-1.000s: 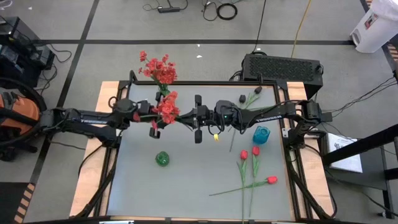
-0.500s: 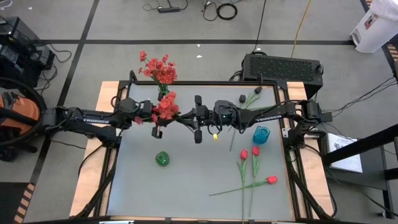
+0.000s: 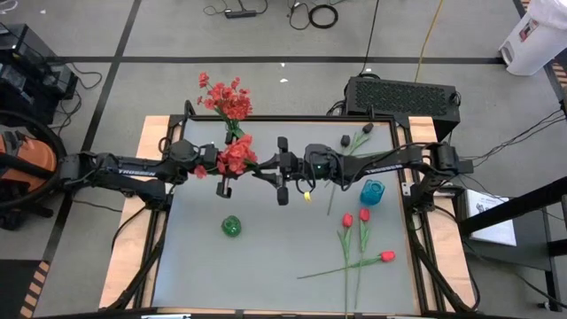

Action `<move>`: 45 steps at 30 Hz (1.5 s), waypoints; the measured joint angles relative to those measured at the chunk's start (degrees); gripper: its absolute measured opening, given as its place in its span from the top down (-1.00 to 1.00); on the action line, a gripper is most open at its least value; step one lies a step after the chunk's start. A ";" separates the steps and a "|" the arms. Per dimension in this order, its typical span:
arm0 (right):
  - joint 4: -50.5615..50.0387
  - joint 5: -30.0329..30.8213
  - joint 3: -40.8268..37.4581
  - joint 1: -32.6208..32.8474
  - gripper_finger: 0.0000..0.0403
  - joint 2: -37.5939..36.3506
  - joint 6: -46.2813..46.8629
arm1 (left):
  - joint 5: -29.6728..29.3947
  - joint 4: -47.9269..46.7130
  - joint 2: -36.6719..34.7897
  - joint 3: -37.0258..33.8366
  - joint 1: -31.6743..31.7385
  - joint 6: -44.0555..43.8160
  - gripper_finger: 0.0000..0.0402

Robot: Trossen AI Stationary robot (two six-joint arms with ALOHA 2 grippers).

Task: Sort flowers into vase by color
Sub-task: Put the orange flowers into the top green vase

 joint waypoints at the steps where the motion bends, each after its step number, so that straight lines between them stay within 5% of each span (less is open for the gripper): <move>1: -0.36 -0.03 0.00 0.00 0.56 -0.25 -0.01 | -0.02 -0.28 -0.37 0.00 0.02 0.02 0.93; 11: -11.57 -0.42 0.00 0.13 0.43 -6.45 -1.36 | -2.86 -12.30 -10.22 0.09 0.11 3.43 0.94; 20: -24.52 0.39 0.00 2.62 0.42 -11.55 -2.85 | -19.37 -29.32 -21.83 0.09 0.09 9.09 0.94; 30: -31.91 4.88 -0.04 8.15 0.42 -12.33 -4.27 | -33.24 -34.68 -31.92 0.09 0.15 12.16 0.93; 40: -32.11 4.85 -0.99 15.88 0.42 -12.32 -1.52 | -45.54 -34.54 -32.92 0.07 1.35 14.71 0.93; 45: -32.04 4.83 -1.01 19.80 0.42 -12.32 -1.49 | -46.11 -34.24 -31.50 0.04 4.43 14.60 0.93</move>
